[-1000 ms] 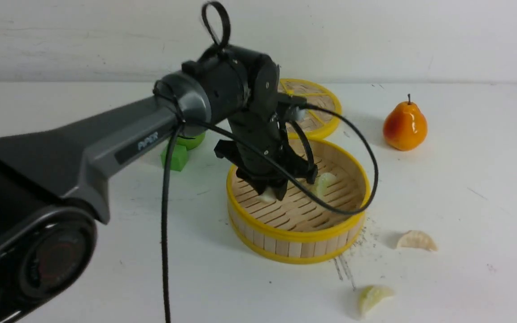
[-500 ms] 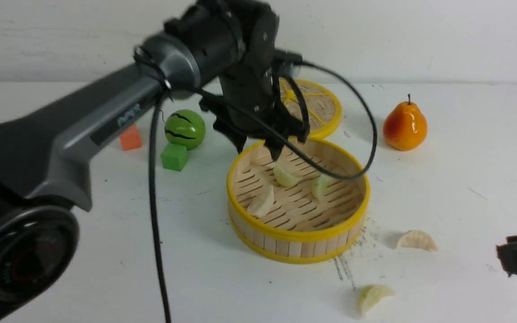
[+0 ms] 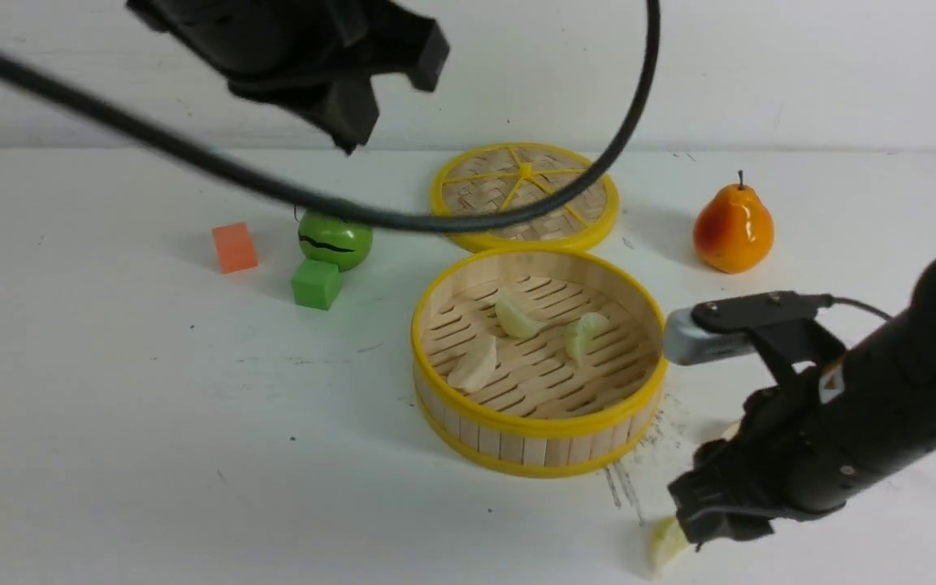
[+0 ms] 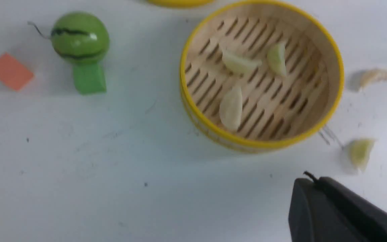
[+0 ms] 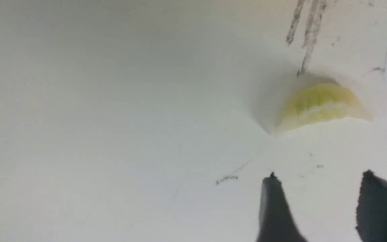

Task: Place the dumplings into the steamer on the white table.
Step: 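Reach for and grasp a dumpling lying on the table beside the steamer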

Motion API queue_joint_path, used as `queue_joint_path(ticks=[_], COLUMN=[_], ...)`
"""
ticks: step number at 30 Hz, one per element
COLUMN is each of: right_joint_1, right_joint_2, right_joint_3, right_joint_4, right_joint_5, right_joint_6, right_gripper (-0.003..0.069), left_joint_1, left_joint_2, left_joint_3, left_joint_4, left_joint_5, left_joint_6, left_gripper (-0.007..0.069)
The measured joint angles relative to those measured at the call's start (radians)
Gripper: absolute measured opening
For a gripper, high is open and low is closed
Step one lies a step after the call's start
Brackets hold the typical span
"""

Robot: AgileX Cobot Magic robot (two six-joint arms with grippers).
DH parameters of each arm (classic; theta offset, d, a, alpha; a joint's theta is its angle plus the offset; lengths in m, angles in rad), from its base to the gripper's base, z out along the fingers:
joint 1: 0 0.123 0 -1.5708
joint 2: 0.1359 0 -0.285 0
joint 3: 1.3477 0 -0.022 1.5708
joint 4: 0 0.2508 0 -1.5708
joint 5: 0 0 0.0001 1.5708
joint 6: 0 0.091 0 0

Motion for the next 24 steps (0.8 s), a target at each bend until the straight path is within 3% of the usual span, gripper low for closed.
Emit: queue_joint_path(ticks=[5, 10, 14, 18, 21, 24], right_joint_1=[0.0, 0.0, 0.0, 0.0, 0.0, 0.0], right_joint_2=[0.119, 0.225, 0.286, 0.323, 0.326, 0.32], right_joint_3=[-0.005, -0.016, -0.05, -0.093, -0.102, -0.113], right_joint_4=[0.016, 0.025, 0.027, 0.027, 0.004, -0.04], right_joint_5=[-0.064, -0.131, -0.154, -0.154, -0.131, -0.08], right_joint_6=[0.026, 0.056, 0.082, 0.089, 0.089, 0.087], right_gripper=[0.0584, 0.0611, 0.0552, 0.0414, 0.0249, 0.0197], left_joint_1=[0.0, 0.0, 0.0, 0.0, 0.0, 0.0], left_joint_2=[-0.181, -0.32, -0.396, -0.459, -0.503, -0.546], left_joint_3=[0.293, 0.522, 0.644, 0.724, 0.732, 0.732], left_joint_4=[-0.008, 0.01, 0.049, 0.114, 0.165, 0.19], left_joint_5=[-0.004, -0.072, -0.096, -0.112, -0.118, -0.118], left_joint_6=[0.001, 0.001, -0.002, -0.044, -0.087, -0.112], left_gripper=[-0.0014, -0.0014, -0.0014, -0.0014, -0.0014, -0.0014])
